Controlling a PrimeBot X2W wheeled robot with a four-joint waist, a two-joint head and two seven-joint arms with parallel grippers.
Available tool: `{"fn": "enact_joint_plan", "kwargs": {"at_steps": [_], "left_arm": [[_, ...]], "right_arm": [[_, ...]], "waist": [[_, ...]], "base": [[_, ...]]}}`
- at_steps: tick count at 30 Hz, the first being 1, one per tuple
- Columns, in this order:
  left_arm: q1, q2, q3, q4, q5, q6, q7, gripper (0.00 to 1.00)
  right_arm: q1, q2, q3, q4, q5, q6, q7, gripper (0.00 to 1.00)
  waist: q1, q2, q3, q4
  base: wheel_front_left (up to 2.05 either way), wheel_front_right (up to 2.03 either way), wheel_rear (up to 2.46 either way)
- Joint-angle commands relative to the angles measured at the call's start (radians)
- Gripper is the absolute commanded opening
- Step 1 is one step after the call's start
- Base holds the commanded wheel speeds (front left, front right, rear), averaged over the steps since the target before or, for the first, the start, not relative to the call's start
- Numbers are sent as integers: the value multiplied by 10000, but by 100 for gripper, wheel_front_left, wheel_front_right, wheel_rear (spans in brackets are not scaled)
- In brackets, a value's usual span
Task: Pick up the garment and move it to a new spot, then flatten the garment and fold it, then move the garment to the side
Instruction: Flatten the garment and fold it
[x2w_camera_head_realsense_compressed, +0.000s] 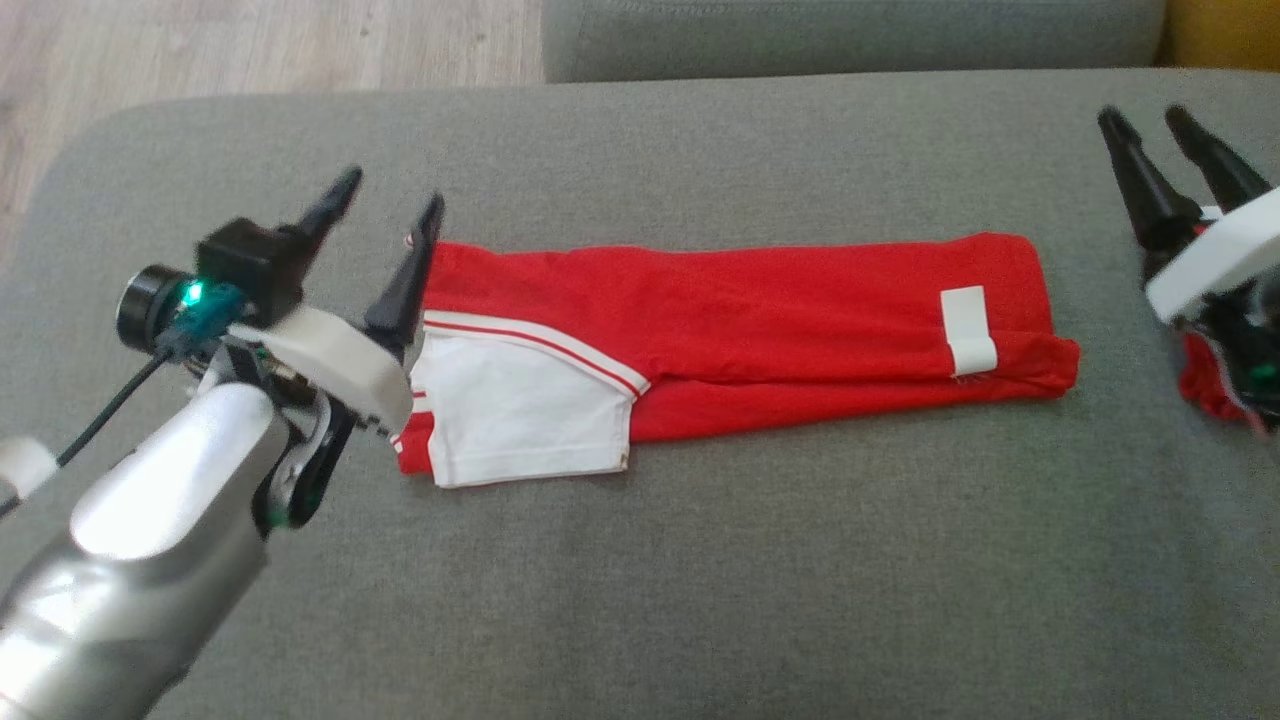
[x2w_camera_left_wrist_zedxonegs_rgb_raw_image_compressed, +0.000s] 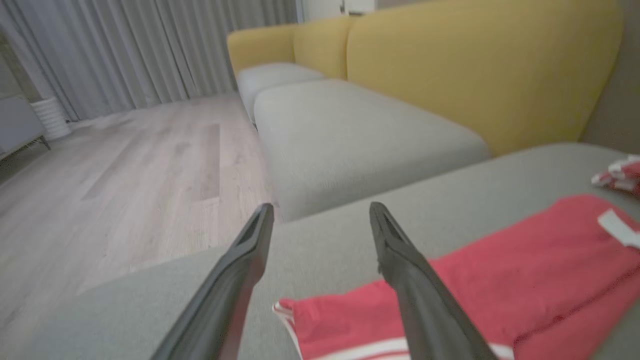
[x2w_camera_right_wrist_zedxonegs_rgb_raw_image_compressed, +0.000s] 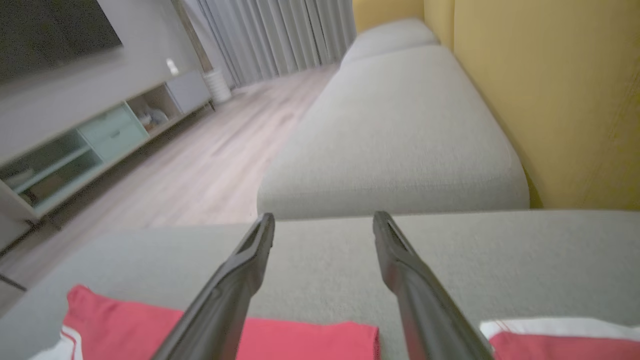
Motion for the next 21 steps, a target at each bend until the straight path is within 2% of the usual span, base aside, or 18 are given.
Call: {"fn": "enact_joint_plan", "kwargs": {"at_steps": [1, 6, 11, 14, 18, 21], "left_arm": [[-359, 154, 716, -188, -119, 225, -444, 100], [293, -565, 1690, -178, -596, 891, -1622, 100], [1430, -1206, 3087, -544, -167, 1425, -1827, 100], [2450, -1723, 3893, -897, 486, 1369, -1832, 100], [3750, -2549, 5149, -1116, 1189, 1192, -1834, 100], [4652, -3197, 5579, -1006, 1736, 701, -1834, 100]], "right_arm": [[-46, 93, -146, -211, -162, -7, -458, 100], [235, 1204, -763, -42, -1215, -7, -1921, 100], [1018, 2560, -2359, -155, -2990, -7, -2321, 100], [2075, 3536, -3869, -851, -4277, -7, -2329, 100], [3663, 4748, -5288, -1696, -5863, -7, -2332, 100], [4633, 5256, -5783, -2086, -6675, -7, -2333, 100]], "waist": [[0, -1, -94, -49], [0, -1, -336, -66], [0, -1, -477, -125], [0, -1, -550, -87], [0, -1, -665, -44], [0, -1, -728, -37]], "base": [[0, 0, 0], [0, 0, 0], [0, 0, 0], [0, 0, 0], [0, 0, 0], [0, 0, 0]]}}
